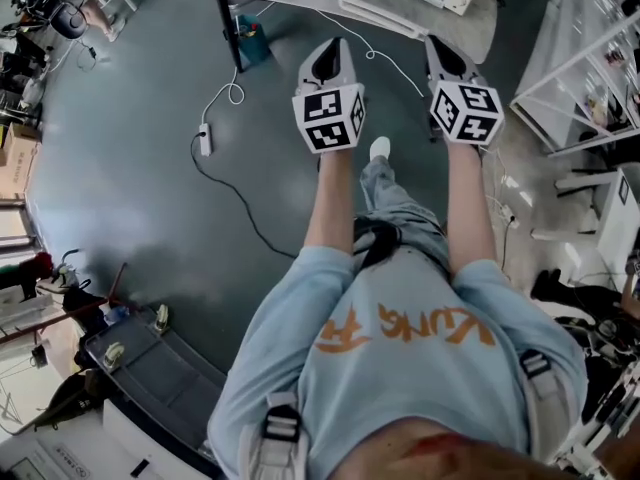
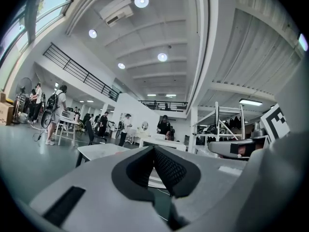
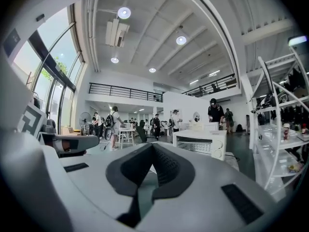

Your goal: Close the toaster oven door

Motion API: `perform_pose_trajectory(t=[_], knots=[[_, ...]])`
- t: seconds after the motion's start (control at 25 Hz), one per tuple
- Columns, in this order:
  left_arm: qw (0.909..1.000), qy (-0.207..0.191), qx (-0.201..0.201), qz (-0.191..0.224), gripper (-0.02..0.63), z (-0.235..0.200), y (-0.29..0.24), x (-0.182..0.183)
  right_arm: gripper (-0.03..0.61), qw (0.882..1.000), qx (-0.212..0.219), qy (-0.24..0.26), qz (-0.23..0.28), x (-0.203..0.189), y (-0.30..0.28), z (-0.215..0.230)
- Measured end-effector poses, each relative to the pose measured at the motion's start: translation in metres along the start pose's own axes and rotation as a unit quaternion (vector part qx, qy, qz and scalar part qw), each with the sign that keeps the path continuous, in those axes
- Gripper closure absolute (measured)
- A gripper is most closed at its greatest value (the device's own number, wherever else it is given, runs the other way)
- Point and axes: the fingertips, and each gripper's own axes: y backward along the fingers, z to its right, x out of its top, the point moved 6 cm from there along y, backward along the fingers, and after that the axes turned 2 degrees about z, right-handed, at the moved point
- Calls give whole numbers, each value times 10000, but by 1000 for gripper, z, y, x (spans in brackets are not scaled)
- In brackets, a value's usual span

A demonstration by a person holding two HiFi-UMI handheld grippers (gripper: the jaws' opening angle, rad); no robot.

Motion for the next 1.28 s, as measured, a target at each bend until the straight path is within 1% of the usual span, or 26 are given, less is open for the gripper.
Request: perform_pose_trajectory(t=[0.12,0.2,0.24,0.36,0.48,0.6,0.68,0.76,0.84,0.92,1.0,1.12,1.28], knots=[[9999,1,98,-102,612,-14,-19,-13,580,9995,320,76,-17,-11,-32,-10],[9997,-53,169,-188,612,-23,-28,-17,580,9987,483,142,30,-11,-50,-15],[9994,-111,216,-242,612,-29,-33,-18,580,9986,504,152,43,-10,-59,-15],[9974,-461,446,-334,612,-52,-63,-18,580,9987,493,93,-10,-15,-100,-2],[9965,-530,510,-394,611,-69,-102,-34,580,9986,494,76,-163,-38,-145,13],[9961,-404,446,-639,612,-78,-144,-65,580,9979,523,40,-388,-67,-186,30],[9948,-356,338,-893,612,-80,-181,-82,580,9975,395,-137,-565,-83,-215,53],[9925,-414,173,-1135,611,-81,-221,-90,580,9969,220,-387,-652,-91,-246,80],[9902,-509,17,-1297,612,-79,-263,-91,580,9962,91,-569,-654,-90,-278,107],[9897,-536,-45,-1326,612,-77,-297,-88,580,9961,75,-667,-567,-82,-307,128],[9890,-648,-104,-1329,612,-76,-321,-84,580,9961,77,-738,-467,-75,-328,140],[9864,-845,-221,-1391,611,-72,-343,-81,580,9960,40,-797,-406,-74,-343,157],[9867,-831,-256,-1376,612,-79,-369,-79,580,9964,3,-764,-375,-71,-358,170]])
